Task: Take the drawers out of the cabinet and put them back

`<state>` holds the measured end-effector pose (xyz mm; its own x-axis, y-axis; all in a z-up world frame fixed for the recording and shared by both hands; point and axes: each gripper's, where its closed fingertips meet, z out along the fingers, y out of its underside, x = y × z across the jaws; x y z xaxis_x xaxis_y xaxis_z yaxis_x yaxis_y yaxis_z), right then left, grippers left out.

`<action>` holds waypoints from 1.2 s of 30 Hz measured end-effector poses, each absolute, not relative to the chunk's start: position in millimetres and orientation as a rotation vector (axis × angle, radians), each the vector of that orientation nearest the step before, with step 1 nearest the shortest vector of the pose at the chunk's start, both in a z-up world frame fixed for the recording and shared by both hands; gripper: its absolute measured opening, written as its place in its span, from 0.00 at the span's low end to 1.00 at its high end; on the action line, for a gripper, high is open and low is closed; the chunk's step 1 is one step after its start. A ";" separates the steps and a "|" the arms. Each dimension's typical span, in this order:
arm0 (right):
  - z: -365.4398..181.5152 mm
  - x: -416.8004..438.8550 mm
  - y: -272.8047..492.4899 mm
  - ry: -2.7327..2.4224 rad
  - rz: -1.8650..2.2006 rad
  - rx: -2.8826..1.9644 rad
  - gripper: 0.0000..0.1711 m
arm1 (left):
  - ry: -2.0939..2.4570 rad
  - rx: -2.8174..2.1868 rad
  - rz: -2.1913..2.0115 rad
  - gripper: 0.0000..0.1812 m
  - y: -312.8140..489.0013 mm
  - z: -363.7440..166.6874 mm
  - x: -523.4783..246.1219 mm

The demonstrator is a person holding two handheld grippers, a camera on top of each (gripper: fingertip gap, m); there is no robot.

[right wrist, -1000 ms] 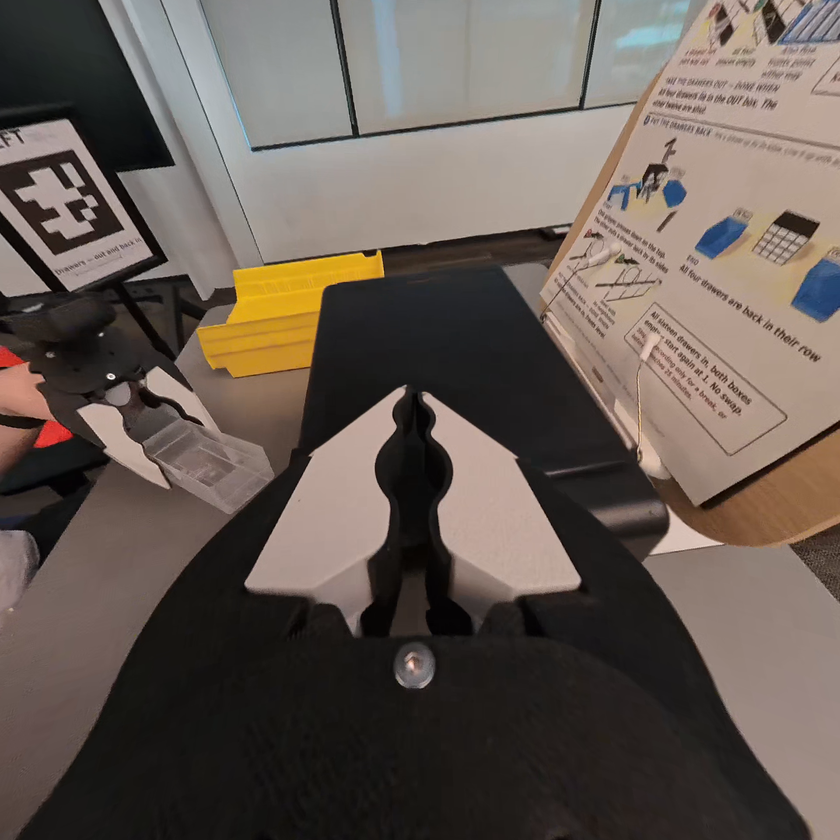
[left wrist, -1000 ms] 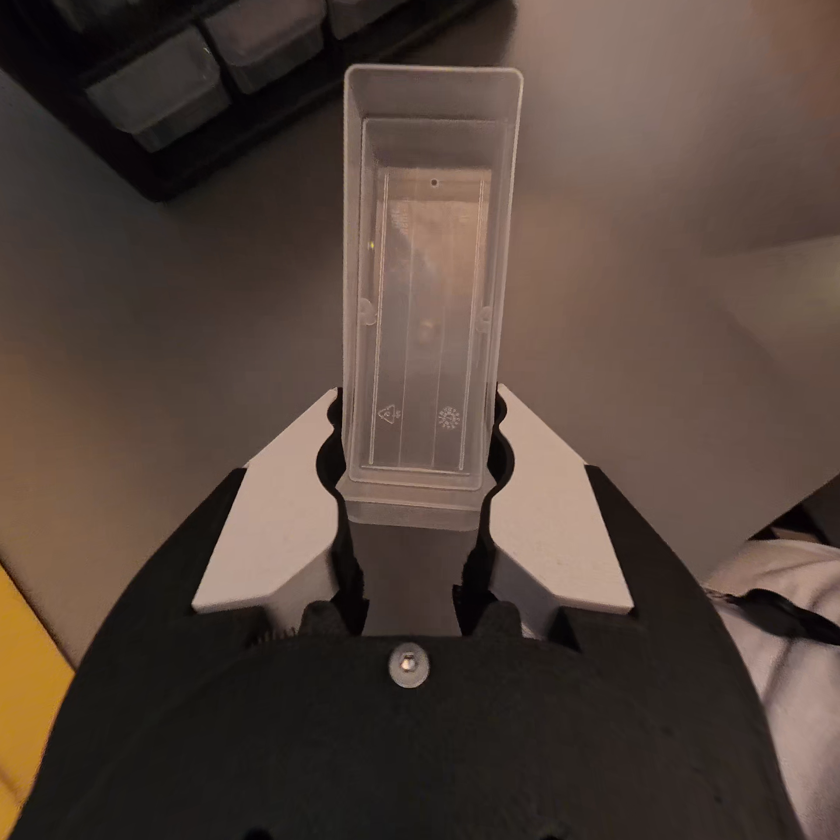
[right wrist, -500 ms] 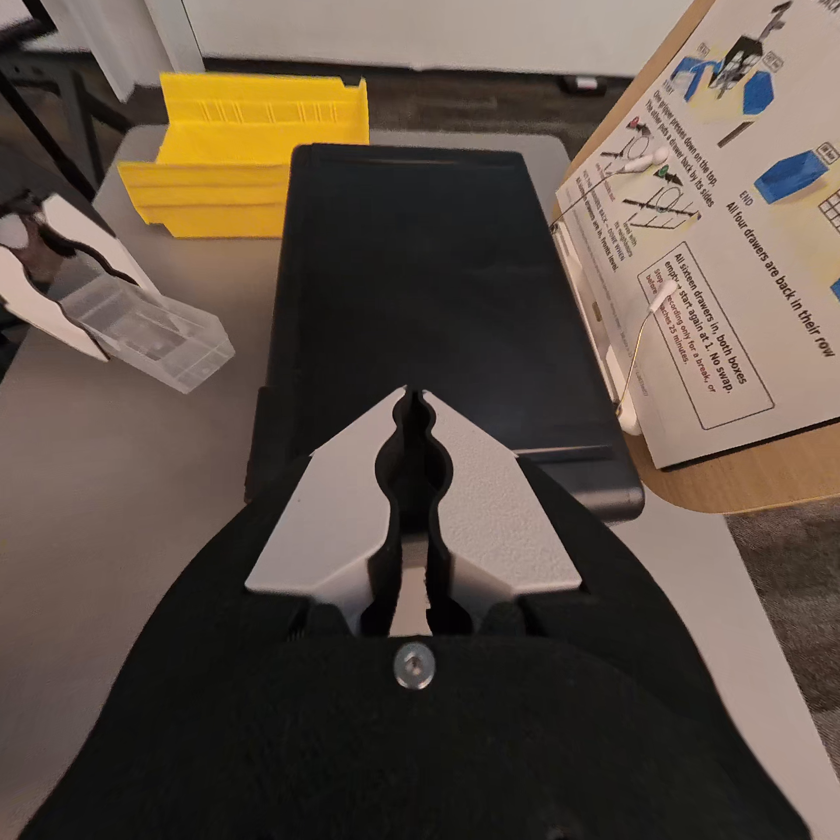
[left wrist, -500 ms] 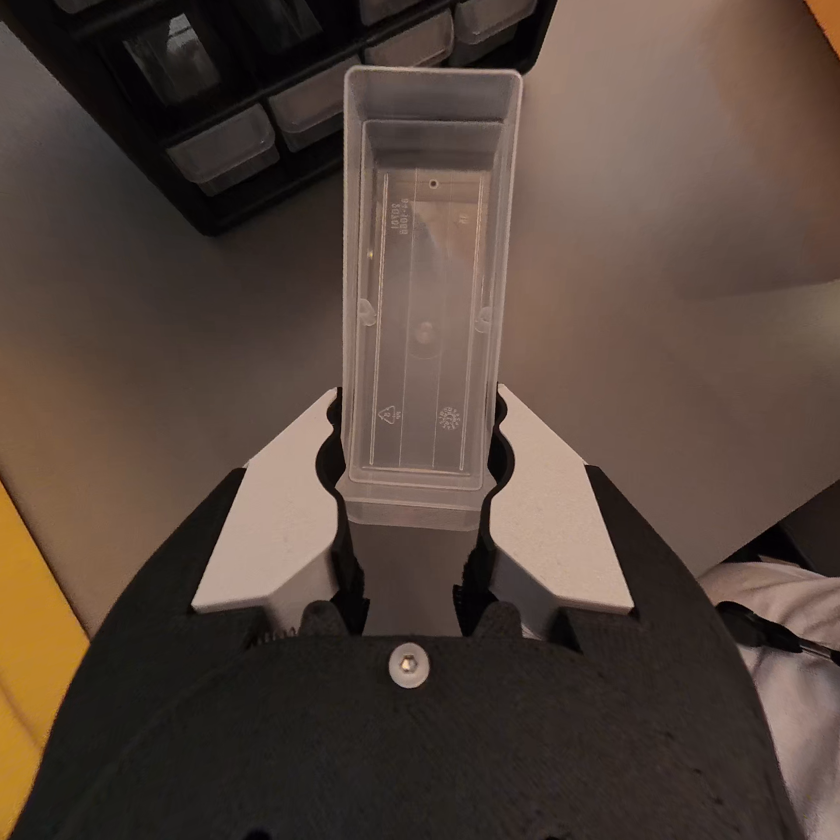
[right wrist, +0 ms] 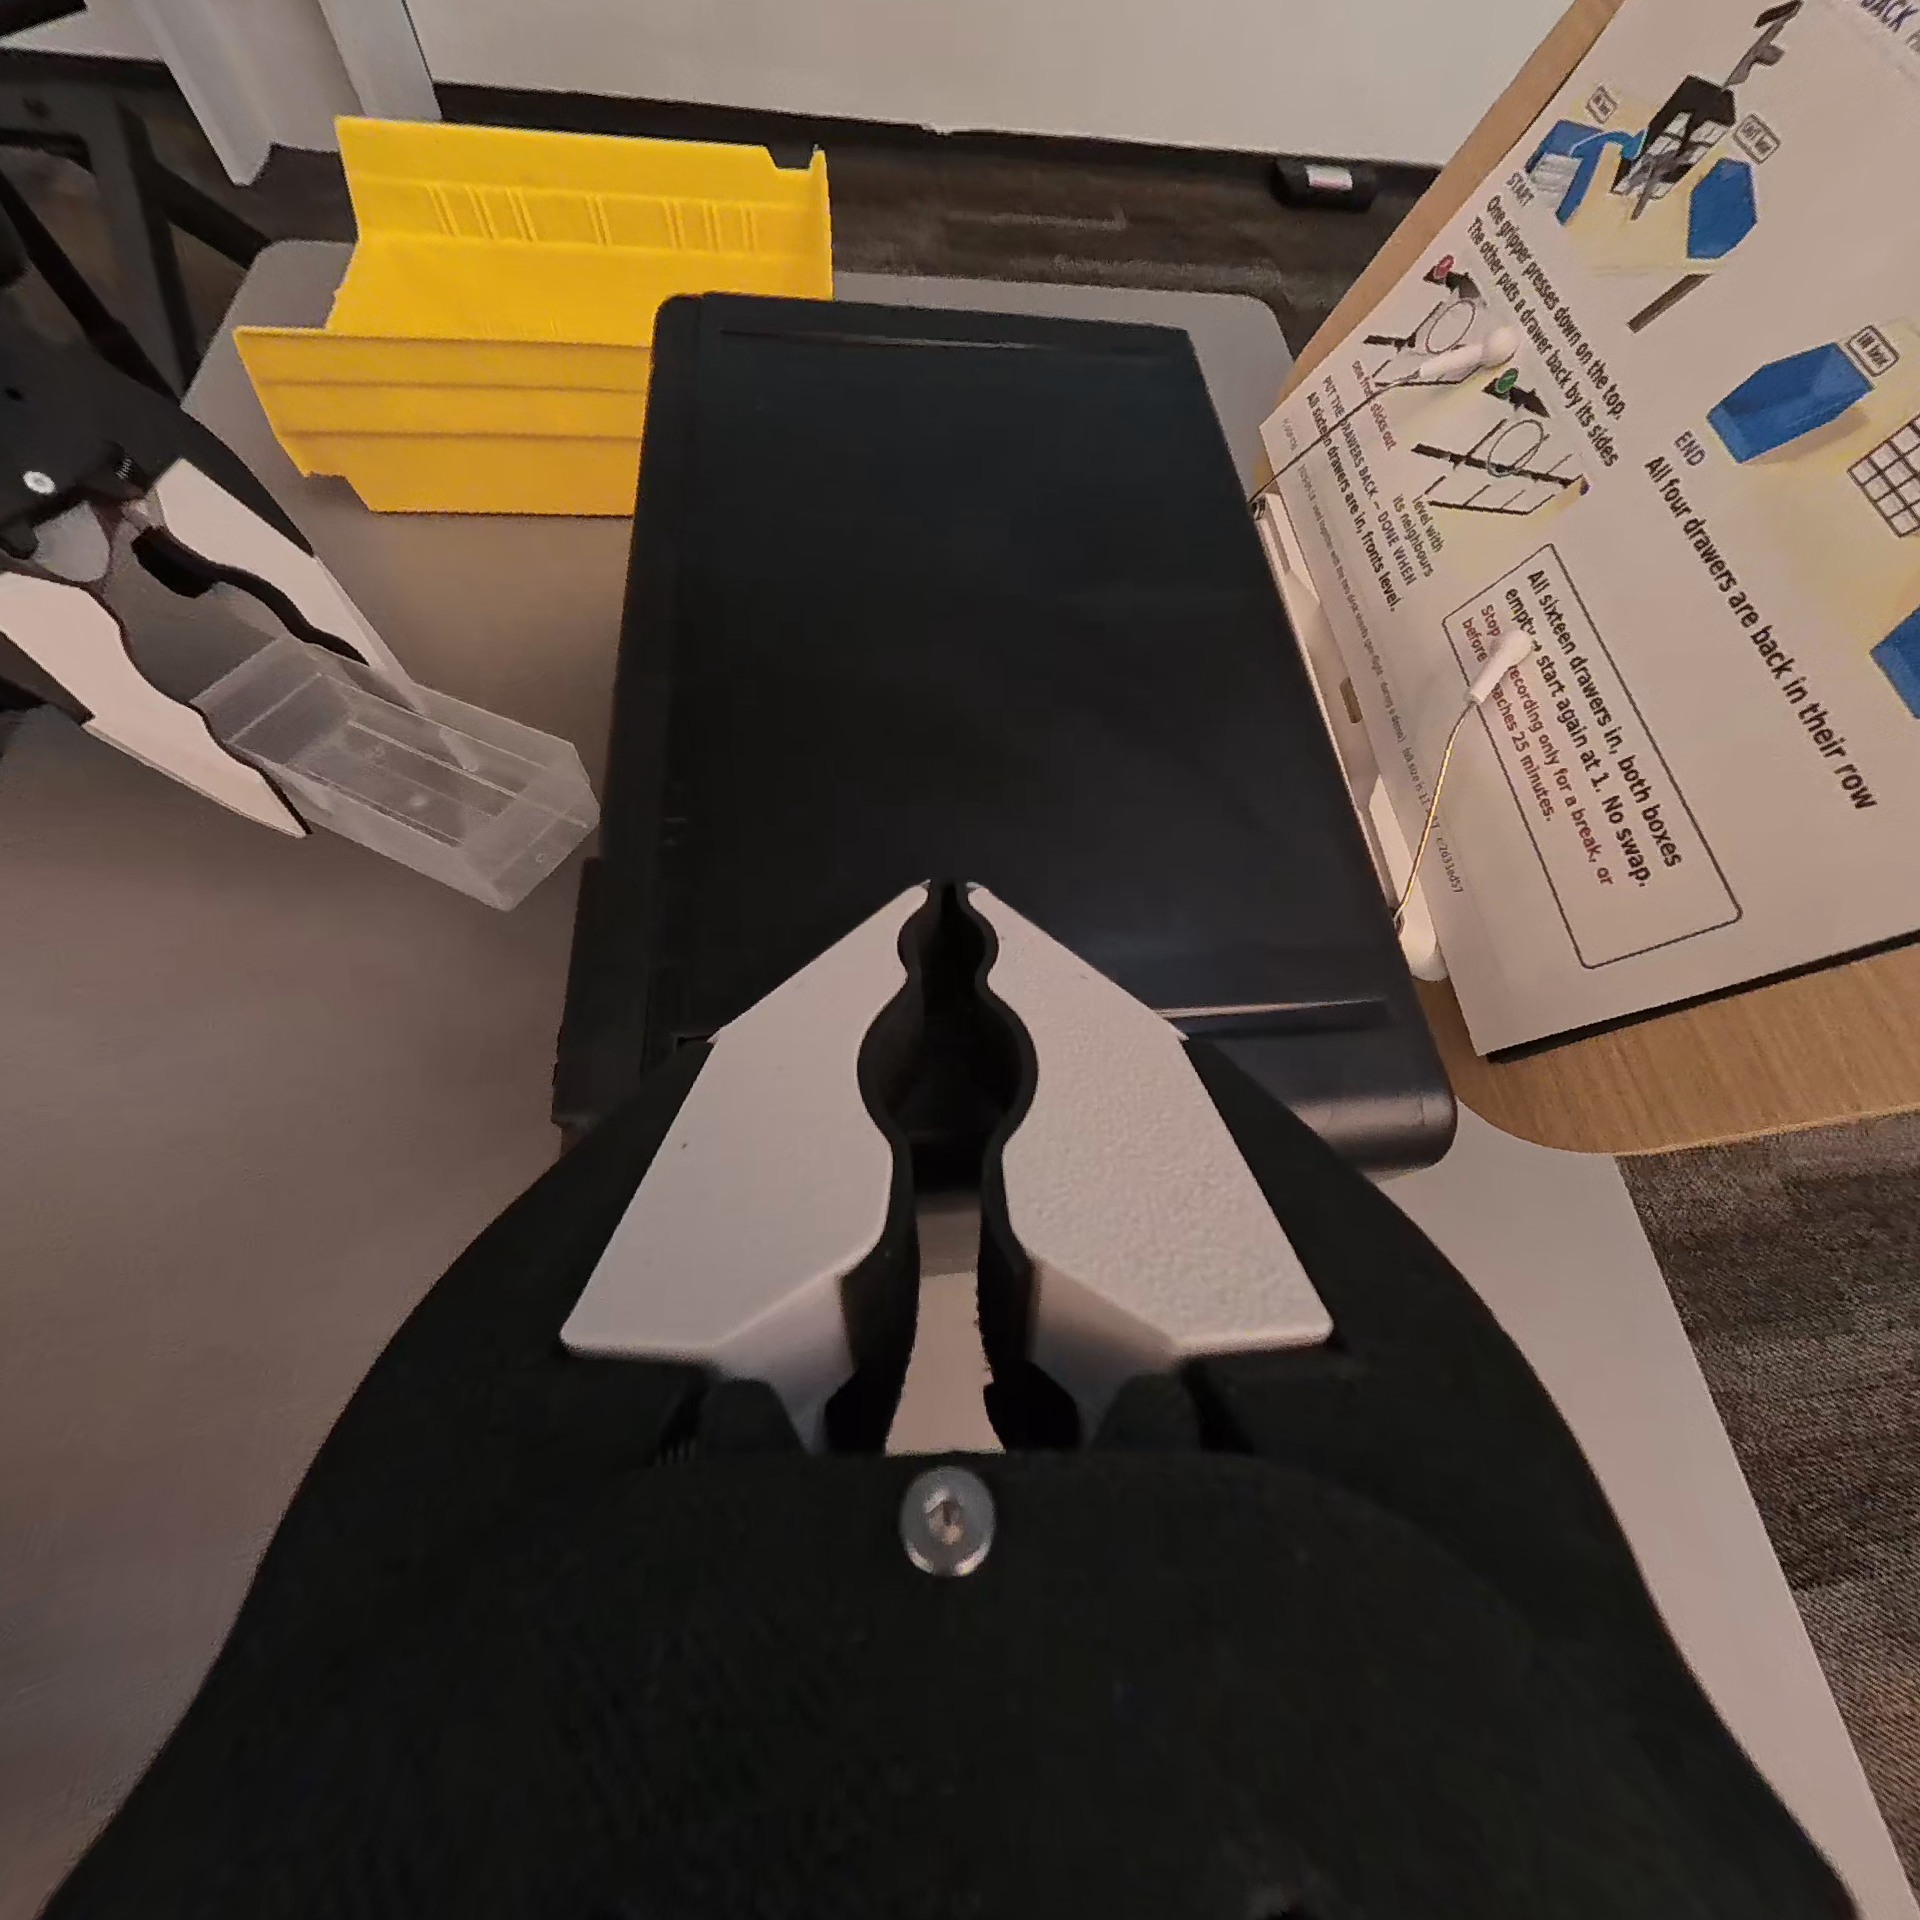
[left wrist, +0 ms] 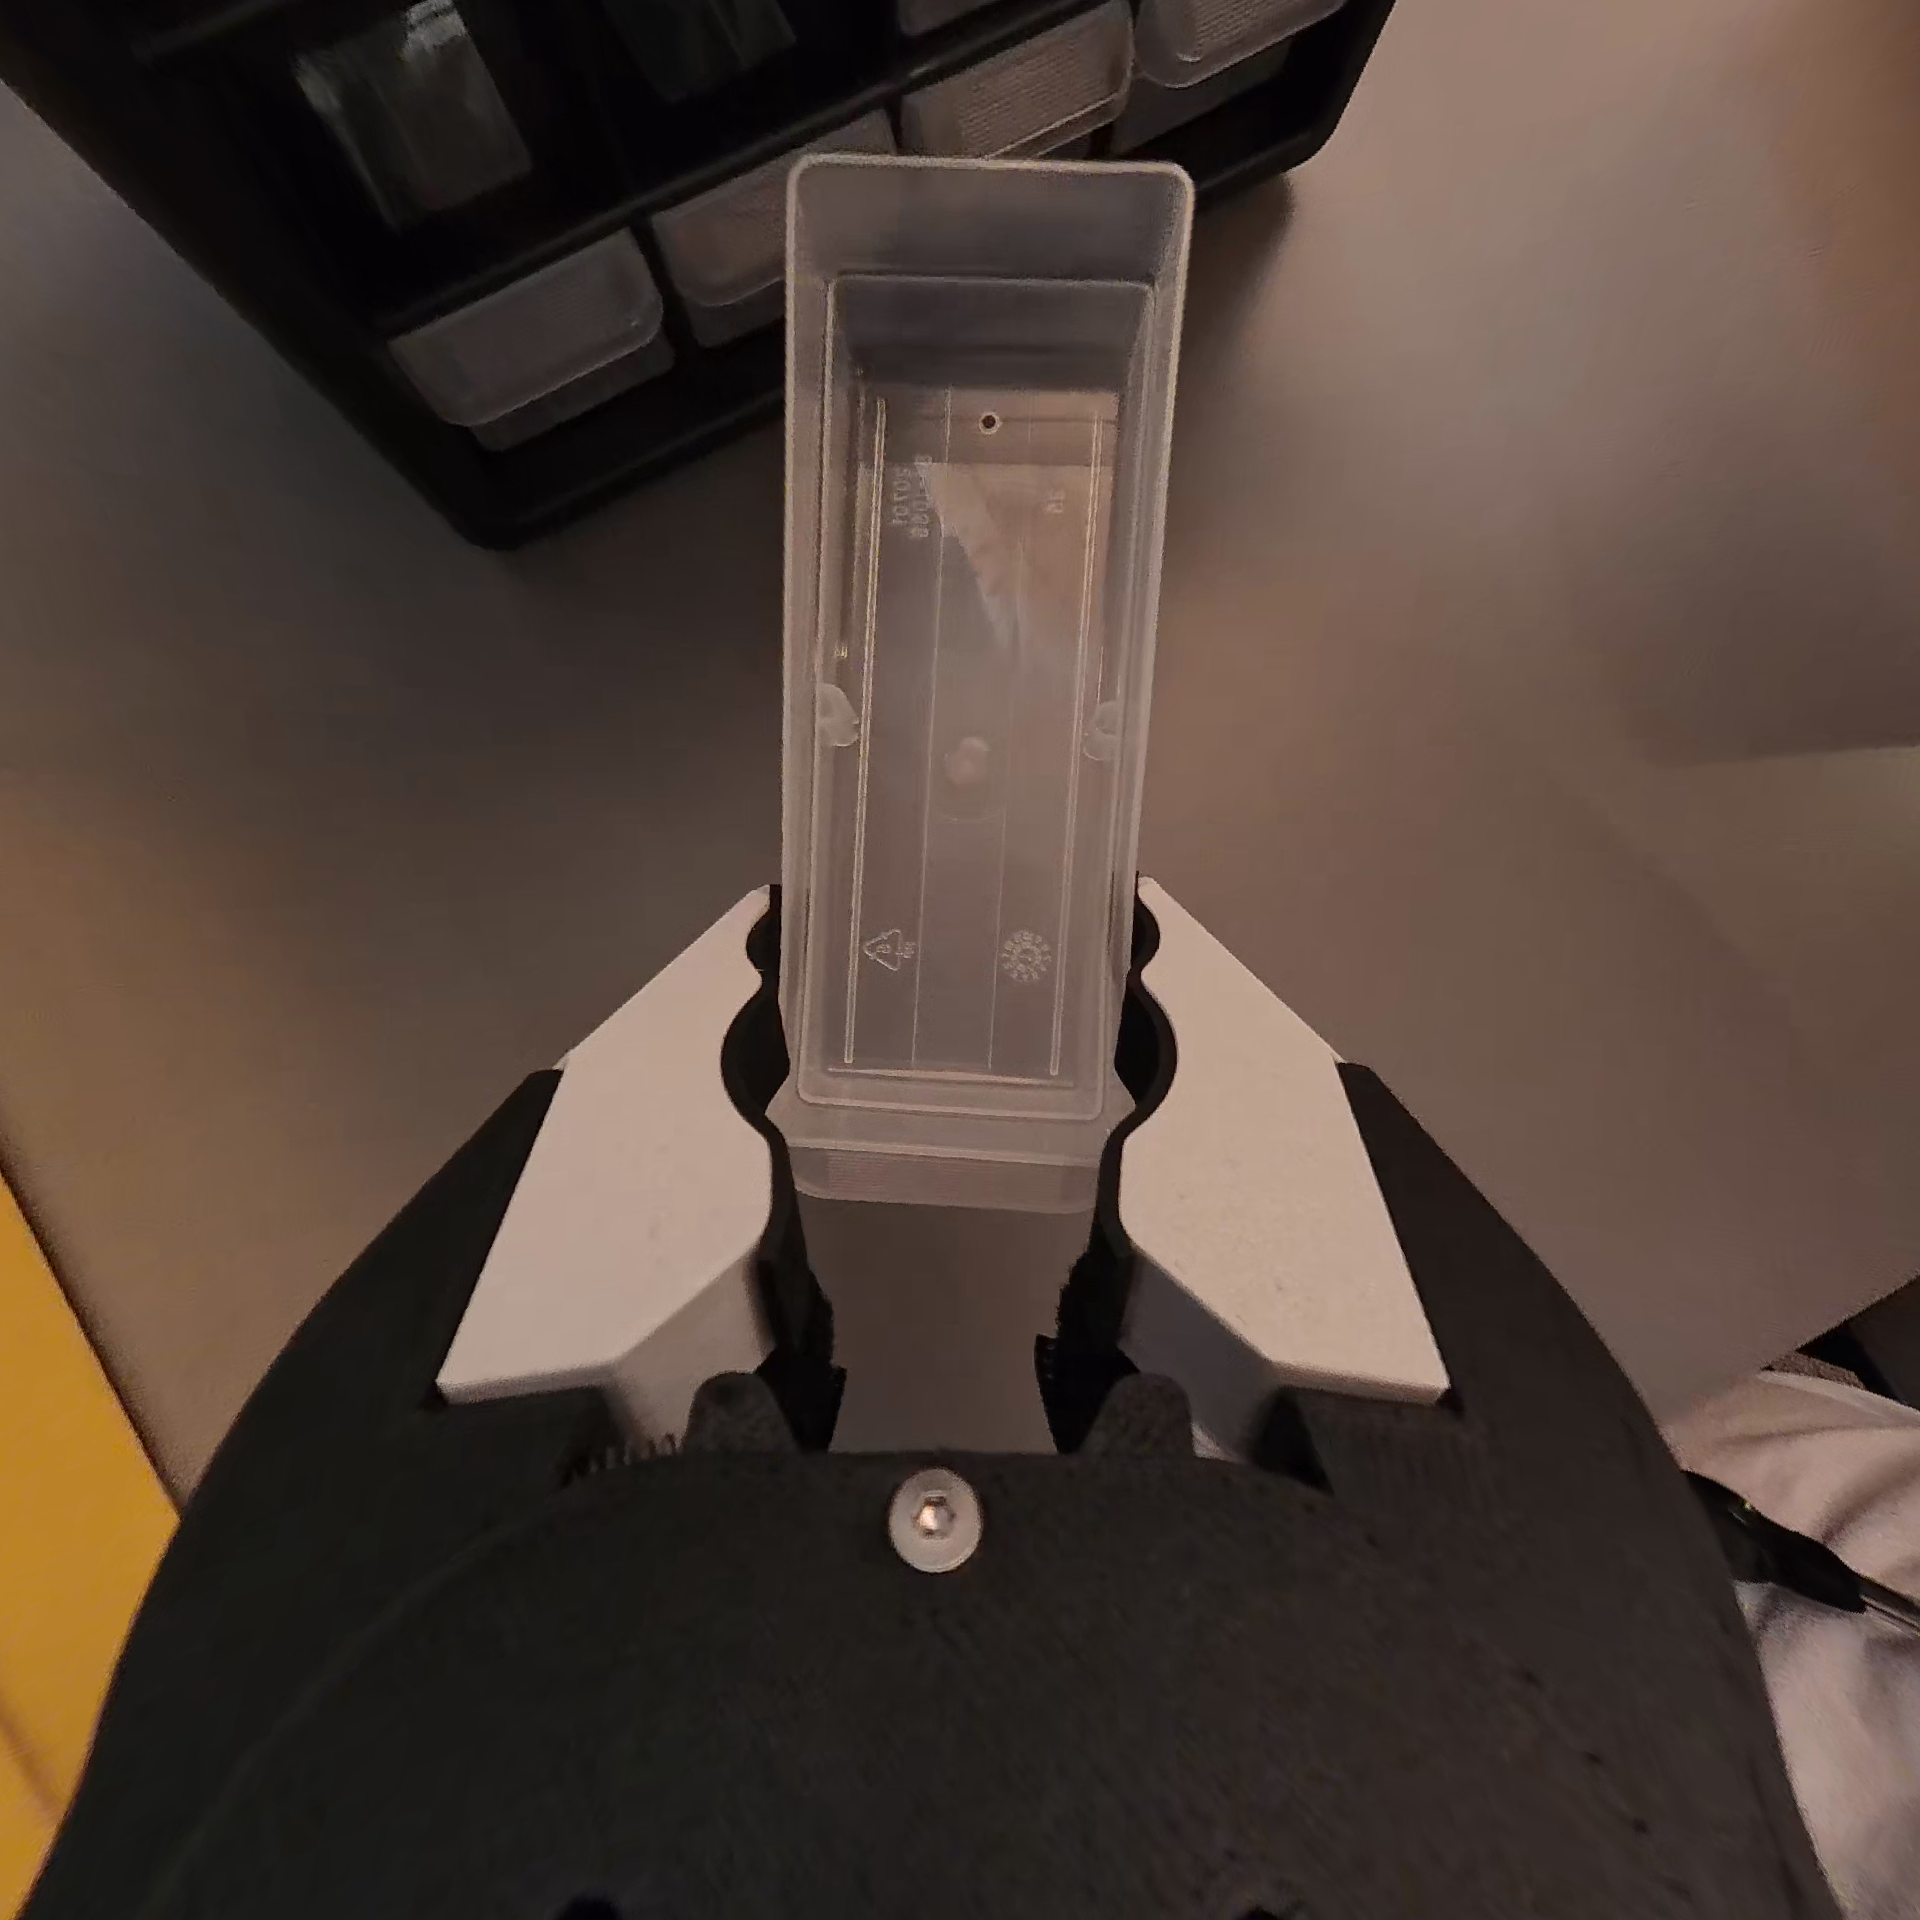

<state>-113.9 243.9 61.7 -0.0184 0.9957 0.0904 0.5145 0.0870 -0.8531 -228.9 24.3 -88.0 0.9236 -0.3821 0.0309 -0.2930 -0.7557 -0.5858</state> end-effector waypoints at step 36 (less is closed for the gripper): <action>60.2 -114.2 244.2 -1.688 0.802 -1.550 0.00 | 0.213 -2.585 0.028 0.34 73.7 -102.2 -221.4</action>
